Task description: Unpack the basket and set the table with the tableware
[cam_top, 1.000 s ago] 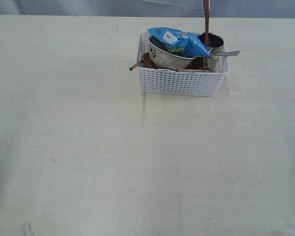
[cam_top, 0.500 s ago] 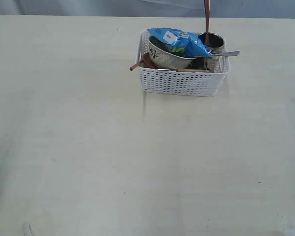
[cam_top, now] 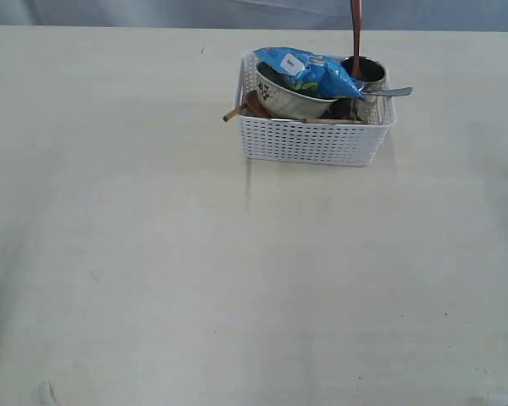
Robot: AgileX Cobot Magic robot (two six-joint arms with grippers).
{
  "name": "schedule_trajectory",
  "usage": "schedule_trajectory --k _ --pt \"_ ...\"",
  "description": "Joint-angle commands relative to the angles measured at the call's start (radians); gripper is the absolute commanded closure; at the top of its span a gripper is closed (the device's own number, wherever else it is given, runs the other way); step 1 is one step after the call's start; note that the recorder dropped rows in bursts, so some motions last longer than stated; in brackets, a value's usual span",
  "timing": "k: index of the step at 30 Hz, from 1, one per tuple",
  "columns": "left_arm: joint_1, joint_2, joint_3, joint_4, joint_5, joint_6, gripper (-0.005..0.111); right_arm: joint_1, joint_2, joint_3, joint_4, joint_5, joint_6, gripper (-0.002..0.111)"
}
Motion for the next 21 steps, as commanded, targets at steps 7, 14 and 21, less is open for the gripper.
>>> schedule_trajectory --k 7,14,21 --pt "0.005 -0.004 0.004 -0.005 -0.001 0.004 0.101 0.075 0.513 -0.754 -0.136 1.171 -0.501 0.108" --pt "0.005 -0.004 0.004 -0.005 -0.001 0.004 0.101 0.242 0.842 -0.999 -0.042 1.374 -0.929 0.078" --pt "0.005 -0.004 0.004 -0.005 -0.001 0.004 0.101 0.336 0.965 -1.070 -0.079 1.351 -0.927 0.054"
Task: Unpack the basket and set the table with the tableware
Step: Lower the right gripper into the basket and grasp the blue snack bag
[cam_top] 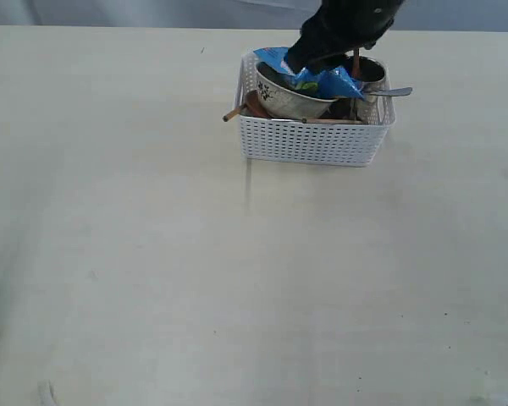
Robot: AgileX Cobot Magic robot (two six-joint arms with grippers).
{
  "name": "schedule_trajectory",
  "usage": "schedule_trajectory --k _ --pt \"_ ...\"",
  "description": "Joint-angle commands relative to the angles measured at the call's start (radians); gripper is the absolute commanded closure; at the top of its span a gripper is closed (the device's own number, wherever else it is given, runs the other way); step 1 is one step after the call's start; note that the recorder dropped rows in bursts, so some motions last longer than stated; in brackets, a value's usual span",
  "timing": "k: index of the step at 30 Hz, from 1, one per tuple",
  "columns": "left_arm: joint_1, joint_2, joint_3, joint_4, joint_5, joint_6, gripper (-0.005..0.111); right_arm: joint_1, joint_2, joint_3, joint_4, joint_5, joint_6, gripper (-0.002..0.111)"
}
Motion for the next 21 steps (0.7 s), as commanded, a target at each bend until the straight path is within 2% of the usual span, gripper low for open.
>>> schedule_trajectory --k 1,10,15,21 --pt "0.005 -0.004 0.004 -0.005 -0.001 0.004 0.101 0.053 0.048 -0.036 -0.037 -0.030 0.000 0.054" --pt "0.005 -0.004 0.004 0.001 -0.001 0.004 0.101 0.053 0.118 -0.102 -0.074 -0.075 0.140 0.054" --pt "0.005 -0.004 0.004 0.001 -0.001 0.004 0.101 0.053 0.134 -0.115 -0.077 -0.112 0.150 0.053" --pt "0.005 -0.004 0.004 0.001 -0.001 0.004 0.101 0.053 0.163 -0.128 -0.183 -0.125 0.273 0.049"
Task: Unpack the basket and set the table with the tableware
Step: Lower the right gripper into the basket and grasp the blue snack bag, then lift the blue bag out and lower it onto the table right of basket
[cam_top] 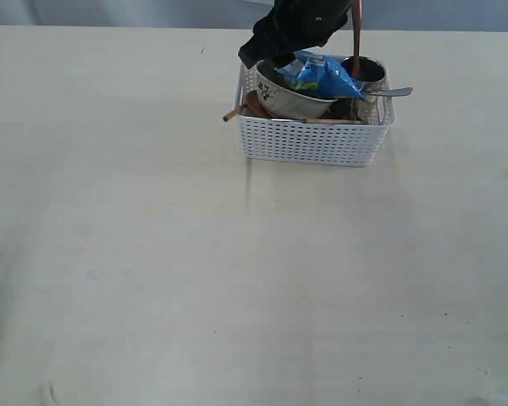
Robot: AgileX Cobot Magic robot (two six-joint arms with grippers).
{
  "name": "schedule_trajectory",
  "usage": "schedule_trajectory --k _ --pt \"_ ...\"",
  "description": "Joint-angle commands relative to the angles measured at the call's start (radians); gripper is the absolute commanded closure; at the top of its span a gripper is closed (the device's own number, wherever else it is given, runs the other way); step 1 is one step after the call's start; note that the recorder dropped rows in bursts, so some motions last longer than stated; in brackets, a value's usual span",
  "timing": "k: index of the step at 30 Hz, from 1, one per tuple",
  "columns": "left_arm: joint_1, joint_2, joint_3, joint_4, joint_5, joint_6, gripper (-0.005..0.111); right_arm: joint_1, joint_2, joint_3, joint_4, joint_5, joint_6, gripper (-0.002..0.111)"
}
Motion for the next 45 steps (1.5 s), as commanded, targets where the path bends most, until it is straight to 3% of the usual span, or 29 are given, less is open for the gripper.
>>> schedule_trajectory --k 1,11,27,45 --pt "0.005 -0.004 0.004 0.001 -0.001 0.004 0.101 -0.006 0.024 -0.021 -0.070 -0.006 0.084 0.049" --pt "0.005 -0.004 0.004 0.001 -0.001 0.004 0.101 -0.006 0.066 -0.039 -0.063 0.009 0.116 0.052" --pt "0.005 -0.004 0.004 0.001 -0.001 0.004 0.101 -0.006 0.070 -0.039 -0.063 0.019 0.151 0.108" --pt "0.005 -0.004 0.004 0.001 -0.001 0.004 0.101 -0.004 0.010 -0.155 -0.066 0.140 0.134 0.109"
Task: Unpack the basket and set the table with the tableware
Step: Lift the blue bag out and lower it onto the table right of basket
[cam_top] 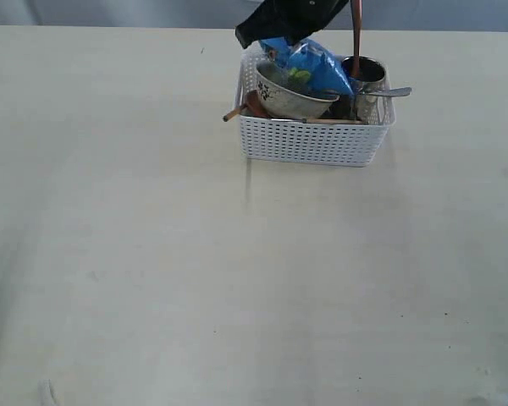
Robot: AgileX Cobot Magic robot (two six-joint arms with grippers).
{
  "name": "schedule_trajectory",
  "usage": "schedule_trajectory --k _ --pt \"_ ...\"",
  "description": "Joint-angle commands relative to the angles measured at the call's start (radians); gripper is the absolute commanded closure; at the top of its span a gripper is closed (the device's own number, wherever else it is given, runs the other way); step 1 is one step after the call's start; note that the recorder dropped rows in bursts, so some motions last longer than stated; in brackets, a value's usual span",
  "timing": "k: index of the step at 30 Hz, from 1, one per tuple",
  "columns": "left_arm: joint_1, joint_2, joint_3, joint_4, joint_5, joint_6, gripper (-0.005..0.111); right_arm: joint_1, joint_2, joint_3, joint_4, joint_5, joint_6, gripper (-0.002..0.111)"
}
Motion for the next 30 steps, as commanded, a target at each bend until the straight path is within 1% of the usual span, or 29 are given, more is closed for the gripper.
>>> schedule_trajectory --k 1,10,16,19,22,27,30 --pt "0.005 -0.004 0.004 0.001 -0.001 0.004 0.101 -0.004 -0.050 -0.024 -0.010 0.037 -0.008 0.109" --pt "0.005 -0.004 0.004 0.001 -0.001 0.004 0.101 -0.004 -0.154 -0.020 -0.012 0.127 -0.035 0.109" --pt "0.005 -0.004 0.004 -0.003 -0.001 0.004 0.101 -0.004 -0.311 0.045 0.003 0.166 -0.029 0.109" --pt "0.005 -0.004 0.004 -0.003 -0.001 0.004 0.101 -0.004 -0.409 0.138 -0.017 0.199 -0.024 0.109" --pt "0.005 -0.004 0.004 -0.003 -0.001 0.004 0.101 -0.004 -0.530 0.281 -0.055 0.212 0.015 0.109" --pt "0.005 -0.004 0.004 -0.003 -0.001 0.004 0.101 -0.004 -0.758 0.498 -0.053 0.216 0.048 0.109" --pt "0.005 -0.004 0.004 -0.003 -0.001 0.004 0.101 -0.004 -0.855 0.617 -0.065 0.234 0.062 0.109"
